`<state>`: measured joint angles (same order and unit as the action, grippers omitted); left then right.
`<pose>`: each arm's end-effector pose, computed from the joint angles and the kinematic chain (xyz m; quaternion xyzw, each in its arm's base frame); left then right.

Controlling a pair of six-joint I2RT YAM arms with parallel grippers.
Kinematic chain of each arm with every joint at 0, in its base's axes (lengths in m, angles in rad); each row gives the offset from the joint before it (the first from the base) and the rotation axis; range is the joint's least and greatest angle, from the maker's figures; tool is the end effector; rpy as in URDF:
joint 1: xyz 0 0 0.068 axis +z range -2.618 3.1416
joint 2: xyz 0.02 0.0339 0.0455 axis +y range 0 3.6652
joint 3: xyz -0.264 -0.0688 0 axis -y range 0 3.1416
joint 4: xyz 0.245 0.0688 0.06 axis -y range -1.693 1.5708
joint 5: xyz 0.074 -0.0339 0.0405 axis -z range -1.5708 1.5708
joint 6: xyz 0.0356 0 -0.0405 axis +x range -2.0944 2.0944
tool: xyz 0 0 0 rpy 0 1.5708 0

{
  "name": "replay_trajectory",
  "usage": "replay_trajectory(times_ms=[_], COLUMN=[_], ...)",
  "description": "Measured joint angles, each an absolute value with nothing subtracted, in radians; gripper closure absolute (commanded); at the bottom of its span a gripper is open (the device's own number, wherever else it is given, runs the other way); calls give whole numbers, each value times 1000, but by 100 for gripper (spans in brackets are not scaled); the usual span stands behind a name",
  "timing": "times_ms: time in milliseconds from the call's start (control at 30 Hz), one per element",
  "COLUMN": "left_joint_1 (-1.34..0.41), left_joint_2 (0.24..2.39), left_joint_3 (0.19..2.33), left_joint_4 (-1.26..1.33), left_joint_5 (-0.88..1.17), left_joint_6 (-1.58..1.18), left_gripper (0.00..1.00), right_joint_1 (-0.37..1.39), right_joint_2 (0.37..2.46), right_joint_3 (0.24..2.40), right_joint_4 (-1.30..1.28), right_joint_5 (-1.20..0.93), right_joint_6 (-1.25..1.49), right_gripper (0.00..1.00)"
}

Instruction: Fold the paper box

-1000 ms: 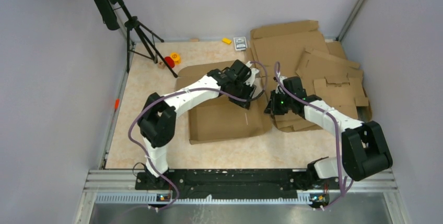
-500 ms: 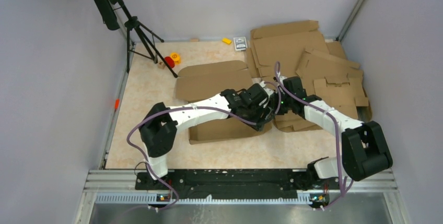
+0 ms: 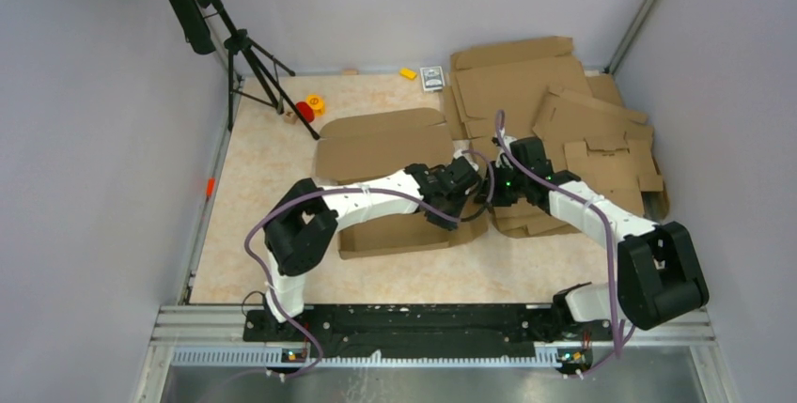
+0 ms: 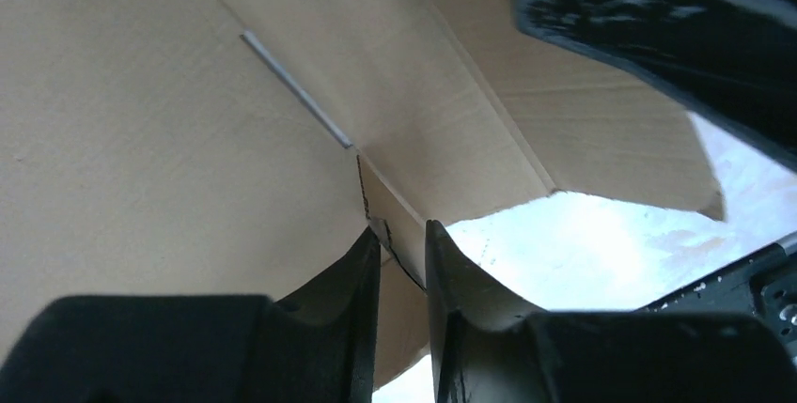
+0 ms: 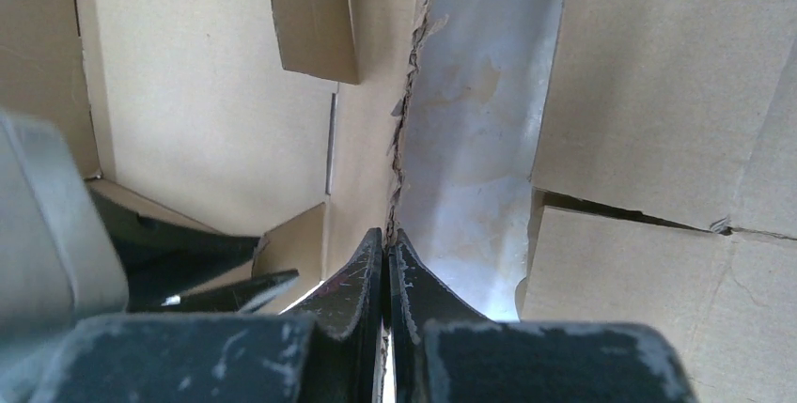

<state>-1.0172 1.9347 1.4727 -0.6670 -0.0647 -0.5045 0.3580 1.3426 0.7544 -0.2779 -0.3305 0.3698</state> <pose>0.2159 -0.3449 0.2057 0.2404 0.9451 -0.1281 0.1804 0.2462 0.1044 0.2026 -0.0513 0.9261 0.2654 0.2632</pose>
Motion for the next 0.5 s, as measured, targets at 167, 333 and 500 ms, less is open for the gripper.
replay_trajectory(times_ms=[167,333,500], left_joint_1=[-976,-950,-884], left_joint_2=[1897,1845,1701], left_joint_3=[1390,1332,1240], left_joint_4=[-623,-587,-566], left_joint_5=[-58,-51,27], left_joint_6=[-540,-556,-546], left_gripper=[43,34,24], right_joint_1=[364,371,371], right_joint_2=[1341,1337,1335], right_joint_3=[762,801,808], right_joint_4=[-291,-319,-335], right_joint_5=[-338,-338,-333], right_joint_6=[369,365,358], right_gripper=[100,100,100])
